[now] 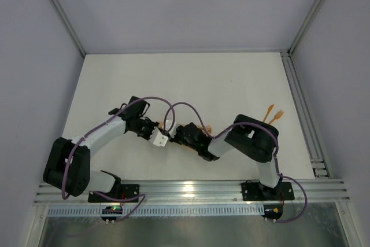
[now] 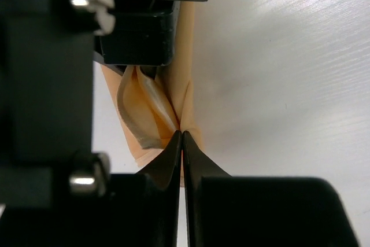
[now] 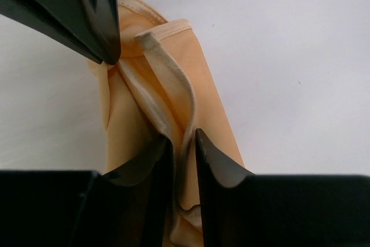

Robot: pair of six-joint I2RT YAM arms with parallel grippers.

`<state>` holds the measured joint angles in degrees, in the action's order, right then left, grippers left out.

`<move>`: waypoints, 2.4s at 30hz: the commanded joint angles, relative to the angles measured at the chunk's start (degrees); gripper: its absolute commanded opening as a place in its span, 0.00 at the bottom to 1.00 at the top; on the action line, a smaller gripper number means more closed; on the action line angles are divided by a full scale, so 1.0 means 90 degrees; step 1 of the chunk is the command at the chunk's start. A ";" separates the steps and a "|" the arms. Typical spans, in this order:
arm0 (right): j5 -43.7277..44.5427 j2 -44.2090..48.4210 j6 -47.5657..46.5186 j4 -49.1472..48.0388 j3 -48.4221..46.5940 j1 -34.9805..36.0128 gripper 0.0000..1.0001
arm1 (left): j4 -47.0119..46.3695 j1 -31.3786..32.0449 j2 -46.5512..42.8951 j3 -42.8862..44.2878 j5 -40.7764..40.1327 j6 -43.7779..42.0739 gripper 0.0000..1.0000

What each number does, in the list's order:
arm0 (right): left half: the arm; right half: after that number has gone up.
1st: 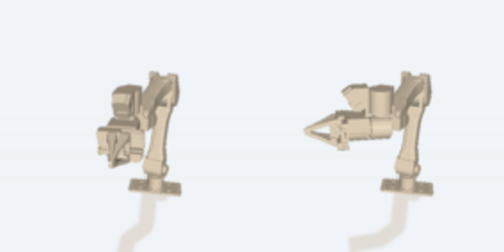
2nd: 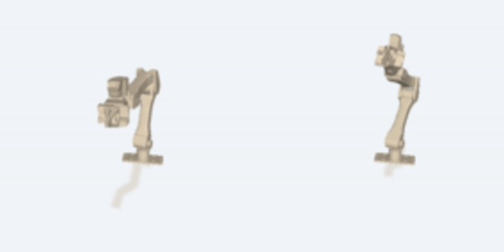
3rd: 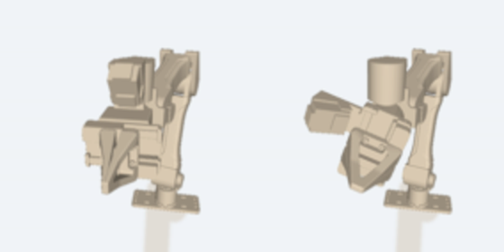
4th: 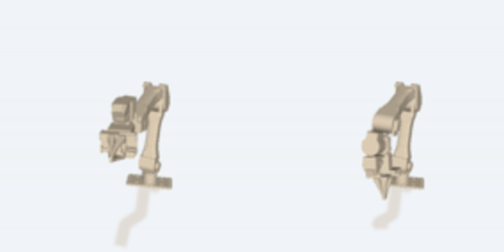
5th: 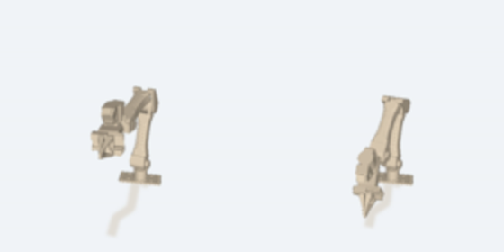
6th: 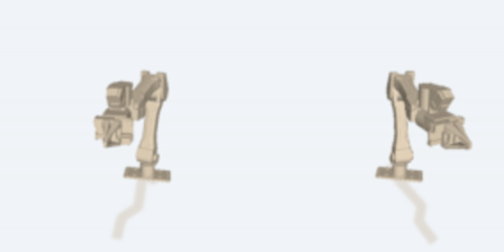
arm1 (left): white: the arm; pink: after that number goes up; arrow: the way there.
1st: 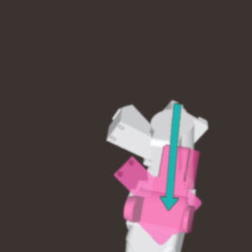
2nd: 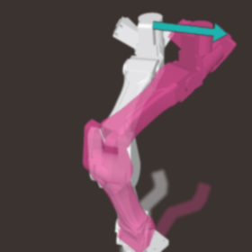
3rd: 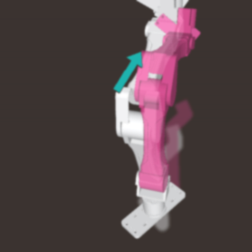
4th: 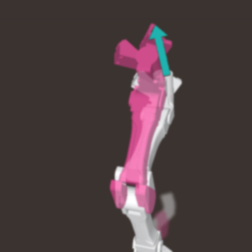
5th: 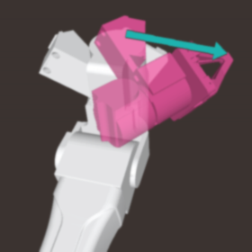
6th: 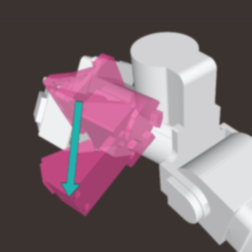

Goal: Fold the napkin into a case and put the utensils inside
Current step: Stuff the top corner of the smaller-rectangle-folded napkin into the folded napkin.

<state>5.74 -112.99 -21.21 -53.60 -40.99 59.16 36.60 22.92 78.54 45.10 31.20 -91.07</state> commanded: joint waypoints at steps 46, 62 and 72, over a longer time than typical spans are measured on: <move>0.0242 -0.0141 -0.0670 0.0732 0.0345 0.0341 0.06 | -0.1351 -0.0642 -0.0534 -0.0099 0.1113 0.1386 0.00; 0.0202 -0.0180 -0.1383 0.0741 0.0746 0.0859 0.06 | -0.2220 -0.0749 -0.0436 -0.0412 0.0928 0.1788 0.00; 0.0105 -0.0131 -0.0719 -0.0235 0.1371 0.0878 0.06 | -0.2309 -0.0906 -0.0475 -0.0607 0.1104 0.2042 0.00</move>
<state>15.11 -112.07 -21.32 -59.13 -36.95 61.84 29.65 20.27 76.69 36.62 35.16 -85.80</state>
